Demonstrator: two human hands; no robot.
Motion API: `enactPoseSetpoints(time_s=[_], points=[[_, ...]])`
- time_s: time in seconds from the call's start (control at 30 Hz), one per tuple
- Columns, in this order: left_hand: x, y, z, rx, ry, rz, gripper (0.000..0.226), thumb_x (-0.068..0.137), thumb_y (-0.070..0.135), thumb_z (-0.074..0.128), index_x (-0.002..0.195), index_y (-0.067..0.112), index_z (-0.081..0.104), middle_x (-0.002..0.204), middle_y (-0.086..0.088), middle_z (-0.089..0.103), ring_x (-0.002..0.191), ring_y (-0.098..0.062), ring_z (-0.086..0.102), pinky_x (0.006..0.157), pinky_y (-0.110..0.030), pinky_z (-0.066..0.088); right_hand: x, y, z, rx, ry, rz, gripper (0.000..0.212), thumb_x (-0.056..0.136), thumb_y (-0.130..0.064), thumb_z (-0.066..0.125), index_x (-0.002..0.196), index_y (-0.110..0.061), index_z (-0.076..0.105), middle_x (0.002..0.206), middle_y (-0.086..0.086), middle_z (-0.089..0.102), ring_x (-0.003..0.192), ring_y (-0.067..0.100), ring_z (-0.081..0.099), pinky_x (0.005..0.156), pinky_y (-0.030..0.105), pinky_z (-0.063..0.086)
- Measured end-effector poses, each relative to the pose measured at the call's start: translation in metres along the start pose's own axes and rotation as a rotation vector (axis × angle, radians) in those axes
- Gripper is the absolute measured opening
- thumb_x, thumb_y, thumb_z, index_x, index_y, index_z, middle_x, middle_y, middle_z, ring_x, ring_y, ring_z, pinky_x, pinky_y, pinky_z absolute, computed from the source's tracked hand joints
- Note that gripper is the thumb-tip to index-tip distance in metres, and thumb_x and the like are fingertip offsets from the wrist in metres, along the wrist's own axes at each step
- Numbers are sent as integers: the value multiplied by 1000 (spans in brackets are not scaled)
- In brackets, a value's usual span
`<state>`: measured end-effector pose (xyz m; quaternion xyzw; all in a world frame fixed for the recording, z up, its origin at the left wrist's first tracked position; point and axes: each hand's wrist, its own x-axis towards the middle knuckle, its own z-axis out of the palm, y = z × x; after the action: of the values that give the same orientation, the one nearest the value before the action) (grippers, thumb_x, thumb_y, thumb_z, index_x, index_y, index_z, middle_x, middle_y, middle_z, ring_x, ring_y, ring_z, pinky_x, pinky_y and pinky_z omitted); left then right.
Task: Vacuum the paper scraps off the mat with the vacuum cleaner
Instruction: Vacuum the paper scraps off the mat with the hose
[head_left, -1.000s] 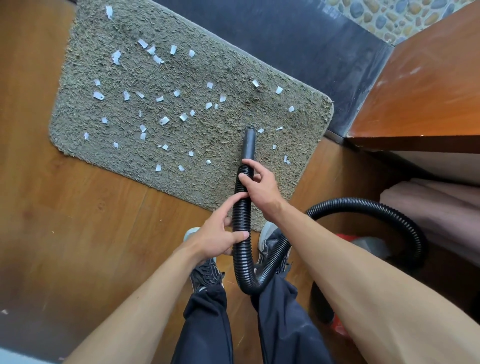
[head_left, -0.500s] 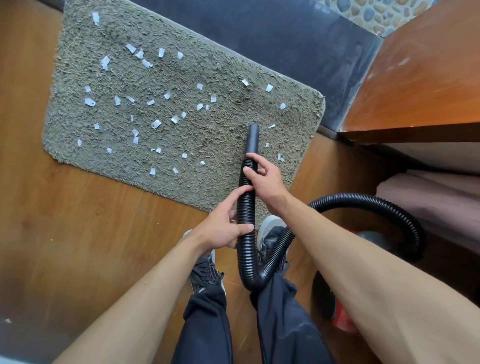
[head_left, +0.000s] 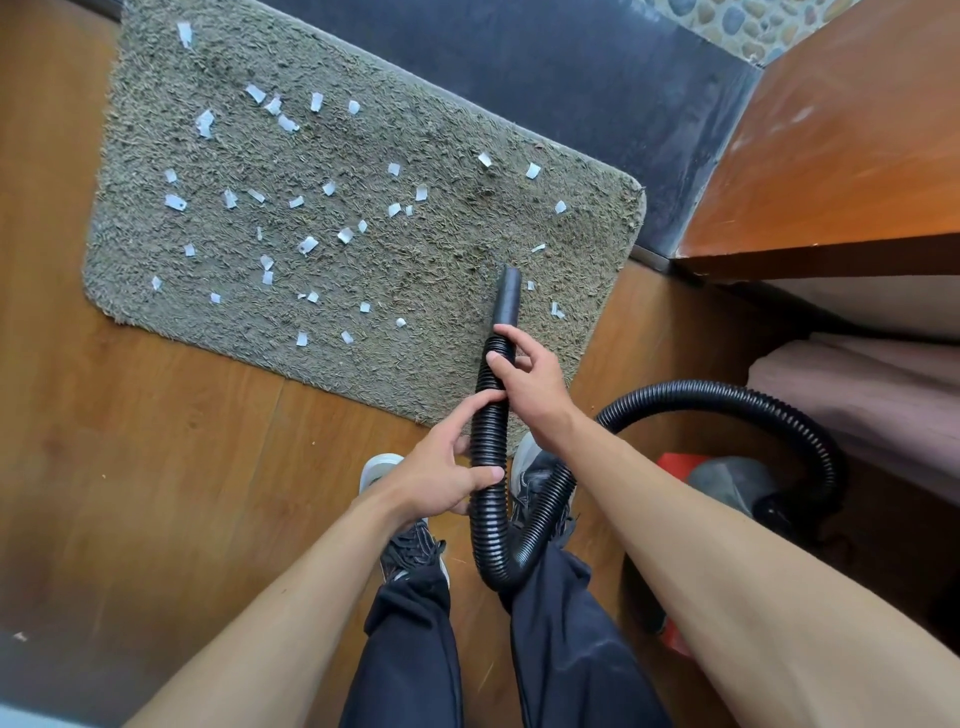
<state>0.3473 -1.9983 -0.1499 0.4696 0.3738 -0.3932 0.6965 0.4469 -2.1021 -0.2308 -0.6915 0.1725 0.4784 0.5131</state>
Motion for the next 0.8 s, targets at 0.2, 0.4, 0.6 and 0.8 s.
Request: enactPoseSetpoints(time_s=[0.2,0.4,0.6,0.8], points=[[5,2,16,17,-72,-29,74,89,-4,63,128,57,45,92,0,61,75,-11,65,61,-35,58,-13,14,-20,87,81,77,35,94,-8,60,118,-33,61,97,9,67,88,23,64,85,45,55],[1,-8,19,51,-59,-38,75,88,1,65,130,59,43,97,0,65,78,-15,67,68,-44,57,-19,21,-19,119,69,98,35,94,-8,60,121,-31,60,96,10,66,87,23,63,89,48,54],[-1,-10,22,83,-56,-46,75,88,2,67,129,60,42,99,-2,66,78,-16,68,63,-41,58,-26,23,-19,144,75,109,36,95,-7,59,123,-29,59,96,9,65,89,24,63,88,46,55],[1,0,33,115,-80,-68,75,89,2,65,129,61,42,110,-7,67,95,-25,73,67,-44,61,-29,26,-33,200,122,132,38,96,-9,60,130,-25,58,89,3,63,82,19,61,79,37,54]])
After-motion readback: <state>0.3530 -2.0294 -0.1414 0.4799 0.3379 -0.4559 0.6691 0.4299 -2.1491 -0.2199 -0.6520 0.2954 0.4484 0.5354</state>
